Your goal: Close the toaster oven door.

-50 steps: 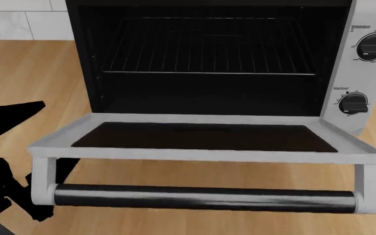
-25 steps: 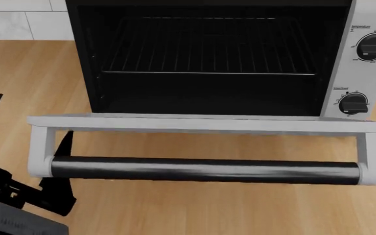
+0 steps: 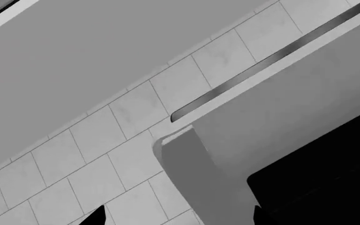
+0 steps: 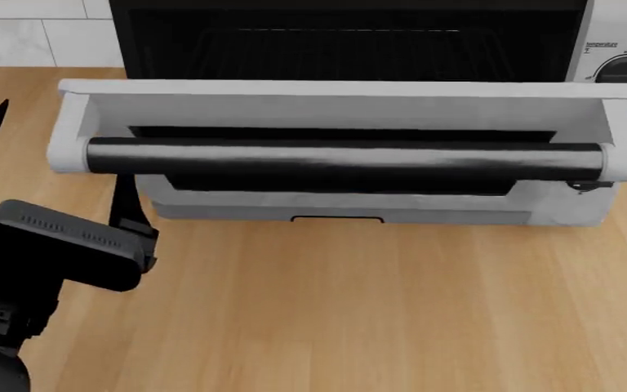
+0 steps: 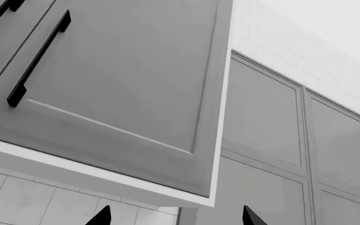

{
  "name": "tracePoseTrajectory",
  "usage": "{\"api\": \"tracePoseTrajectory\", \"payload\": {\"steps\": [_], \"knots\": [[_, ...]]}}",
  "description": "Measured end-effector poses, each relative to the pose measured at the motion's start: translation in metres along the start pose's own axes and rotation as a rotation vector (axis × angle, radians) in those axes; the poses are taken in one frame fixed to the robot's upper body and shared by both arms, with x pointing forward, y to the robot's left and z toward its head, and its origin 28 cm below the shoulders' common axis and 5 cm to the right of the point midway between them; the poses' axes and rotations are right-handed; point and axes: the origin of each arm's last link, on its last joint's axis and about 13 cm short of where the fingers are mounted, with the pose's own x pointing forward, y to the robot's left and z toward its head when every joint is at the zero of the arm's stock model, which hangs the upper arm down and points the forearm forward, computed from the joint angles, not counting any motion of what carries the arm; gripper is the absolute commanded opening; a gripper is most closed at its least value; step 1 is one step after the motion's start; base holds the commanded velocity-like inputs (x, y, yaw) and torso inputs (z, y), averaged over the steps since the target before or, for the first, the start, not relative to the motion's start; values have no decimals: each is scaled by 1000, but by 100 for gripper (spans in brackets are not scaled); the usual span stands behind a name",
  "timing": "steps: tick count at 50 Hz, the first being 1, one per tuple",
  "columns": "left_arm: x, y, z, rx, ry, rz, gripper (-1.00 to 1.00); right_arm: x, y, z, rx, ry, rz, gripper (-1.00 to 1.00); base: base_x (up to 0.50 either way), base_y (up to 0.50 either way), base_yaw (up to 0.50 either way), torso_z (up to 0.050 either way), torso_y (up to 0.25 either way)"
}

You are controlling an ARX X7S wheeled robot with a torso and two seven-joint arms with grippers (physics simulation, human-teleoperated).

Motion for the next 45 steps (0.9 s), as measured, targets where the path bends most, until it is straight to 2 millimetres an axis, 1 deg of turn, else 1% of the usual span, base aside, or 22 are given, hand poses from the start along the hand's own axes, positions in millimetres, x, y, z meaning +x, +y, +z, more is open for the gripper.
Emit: {"api": "tracePoseTrajectory", "payload": {"steps": [15,23,31,35,40,45], "knots": [[54,-13,-4,59,27,60,100,-2,0,-1,0,4,-4,100,0,0,0,0,0],[77,-17,-8,123,39,73,100,-3,-1,-2,-1,7,-7,100,0,0,0,0,0],[79,-34,-12,179,20,86,100,-4,-2,-2,-5,11,-11,100,23,0,-7,3,0],[79,-39,-14,208,9,105,100,-4,-3,-2,-6,12,-14,100,29,-3,-12,3,0],[79,-39,-14,226,5,121,100,-5,-4,-2,-8,13,-17,100,24,-4,-12,4,0],[77,-33,-12,225,11,124,100,-6,-5,-2,-9,14,-19,100,9,-3,-9,2,0]]}}
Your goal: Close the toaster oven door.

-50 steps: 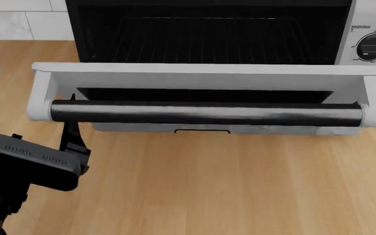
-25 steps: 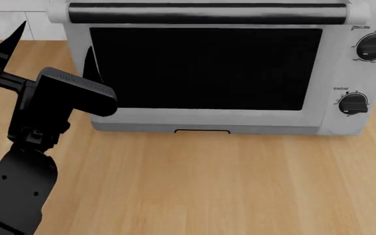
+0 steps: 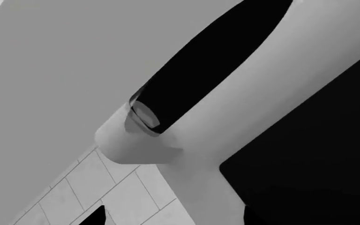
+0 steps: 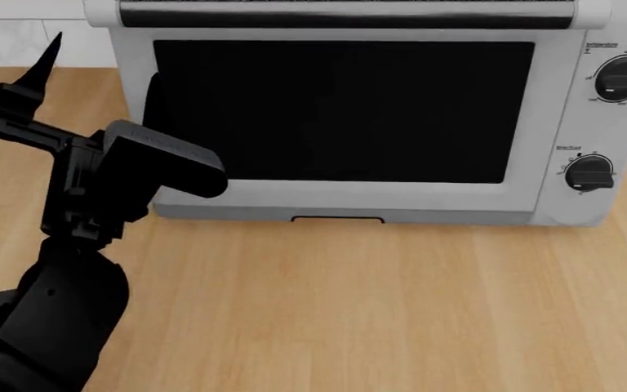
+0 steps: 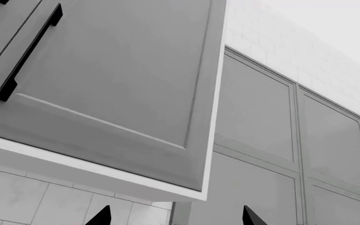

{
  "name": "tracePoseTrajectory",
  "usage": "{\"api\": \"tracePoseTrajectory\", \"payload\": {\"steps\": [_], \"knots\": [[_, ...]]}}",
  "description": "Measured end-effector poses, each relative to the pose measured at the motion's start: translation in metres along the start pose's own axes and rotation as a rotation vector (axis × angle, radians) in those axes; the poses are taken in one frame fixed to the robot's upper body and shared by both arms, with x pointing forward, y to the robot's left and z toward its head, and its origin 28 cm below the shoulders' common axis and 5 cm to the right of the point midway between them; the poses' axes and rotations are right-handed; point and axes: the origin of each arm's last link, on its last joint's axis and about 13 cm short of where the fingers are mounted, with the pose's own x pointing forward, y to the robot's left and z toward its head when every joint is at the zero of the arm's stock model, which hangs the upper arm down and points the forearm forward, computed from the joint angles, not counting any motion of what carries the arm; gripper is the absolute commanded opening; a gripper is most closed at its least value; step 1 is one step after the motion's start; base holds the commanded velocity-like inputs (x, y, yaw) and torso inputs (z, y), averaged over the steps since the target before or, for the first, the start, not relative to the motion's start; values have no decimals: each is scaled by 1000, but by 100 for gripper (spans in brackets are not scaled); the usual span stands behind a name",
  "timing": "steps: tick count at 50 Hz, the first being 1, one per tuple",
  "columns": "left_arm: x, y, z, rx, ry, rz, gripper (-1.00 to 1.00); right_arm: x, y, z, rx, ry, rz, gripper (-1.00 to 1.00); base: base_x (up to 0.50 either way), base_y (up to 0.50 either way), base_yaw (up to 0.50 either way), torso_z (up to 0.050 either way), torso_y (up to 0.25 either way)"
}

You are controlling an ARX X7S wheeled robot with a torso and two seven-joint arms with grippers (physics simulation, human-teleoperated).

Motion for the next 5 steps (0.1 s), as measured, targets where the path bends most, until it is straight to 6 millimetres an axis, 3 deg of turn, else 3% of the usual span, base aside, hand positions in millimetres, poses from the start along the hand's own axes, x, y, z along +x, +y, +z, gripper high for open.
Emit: {"api": "tracePoseTrajectory", "payload": {"steps": [5], "knots": [[-6,6,4,-14,-7,-35,100,-1,0,-1,1,2,-1,100,0,-1,-2,0,0]]}}
